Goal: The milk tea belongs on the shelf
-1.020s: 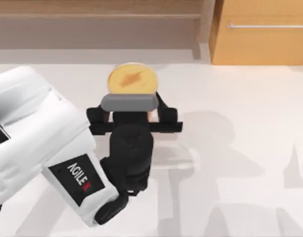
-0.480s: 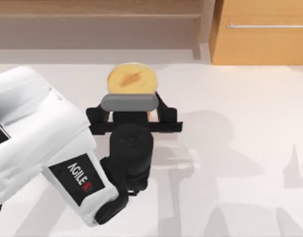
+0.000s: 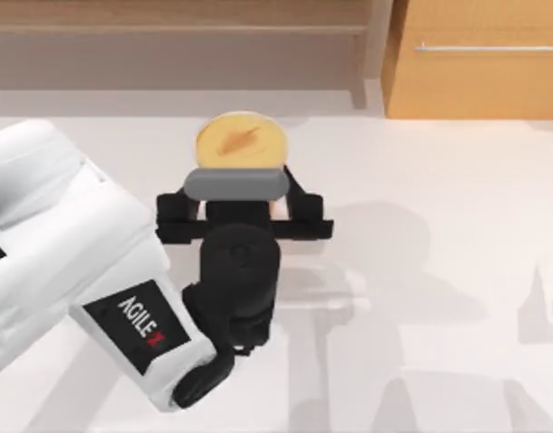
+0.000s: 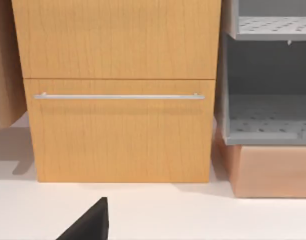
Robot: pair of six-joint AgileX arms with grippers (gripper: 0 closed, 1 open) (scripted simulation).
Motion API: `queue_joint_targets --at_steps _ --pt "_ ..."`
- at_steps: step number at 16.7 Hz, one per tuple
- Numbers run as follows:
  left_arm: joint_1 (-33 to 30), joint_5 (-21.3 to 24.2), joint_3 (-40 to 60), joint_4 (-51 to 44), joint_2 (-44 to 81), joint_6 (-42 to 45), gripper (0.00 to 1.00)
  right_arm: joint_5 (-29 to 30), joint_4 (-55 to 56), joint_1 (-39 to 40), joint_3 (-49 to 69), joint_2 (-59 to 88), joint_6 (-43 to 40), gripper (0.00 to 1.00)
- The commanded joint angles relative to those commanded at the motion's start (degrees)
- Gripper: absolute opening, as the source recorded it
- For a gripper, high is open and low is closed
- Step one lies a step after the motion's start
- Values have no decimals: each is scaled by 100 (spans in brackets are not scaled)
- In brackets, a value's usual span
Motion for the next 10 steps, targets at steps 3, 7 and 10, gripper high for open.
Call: queue_joint_targets --at_steps 3,7,10 --pt "0 0 -5 -97 -101 1 0 0 0 0 0 0 0 100" --pt "-2 -5 0 -113 -102 10 0 0 0 0 0 0 0 100" --pt "0 56 110 -215 -261 22 0 0 0 0 0 0 0 100"
